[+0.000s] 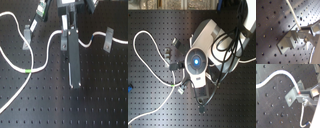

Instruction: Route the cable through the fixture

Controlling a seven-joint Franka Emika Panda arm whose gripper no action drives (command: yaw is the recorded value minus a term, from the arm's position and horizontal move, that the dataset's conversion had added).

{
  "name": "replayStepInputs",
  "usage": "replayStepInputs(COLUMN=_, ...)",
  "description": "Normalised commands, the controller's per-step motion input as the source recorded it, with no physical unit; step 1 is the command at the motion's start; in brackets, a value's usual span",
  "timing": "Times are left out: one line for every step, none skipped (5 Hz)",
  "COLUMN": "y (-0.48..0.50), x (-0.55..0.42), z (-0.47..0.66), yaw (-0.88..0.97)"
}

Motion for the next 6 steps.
replayStepInputs(y=-0.339, x=-0.048, z=-0.27, yaw=0.00)
replayStepInputs(y=-0.226, x=-0.058, z=-0.14, yaw=0.00)
replayStepInputs(y=-0.265, x=-0.040, z=-0.02, yaw=-0.08)
replayStepInputs(y=-0.273, x=-0.031, z=0.00, yaw=-0.29)
replayStepInputs(y=0.000, x=0.000, z=0.02, yaw=0.00)
replayStepInputs(y=0.217, x=-0.190, z=0.71, yaw=0.21)
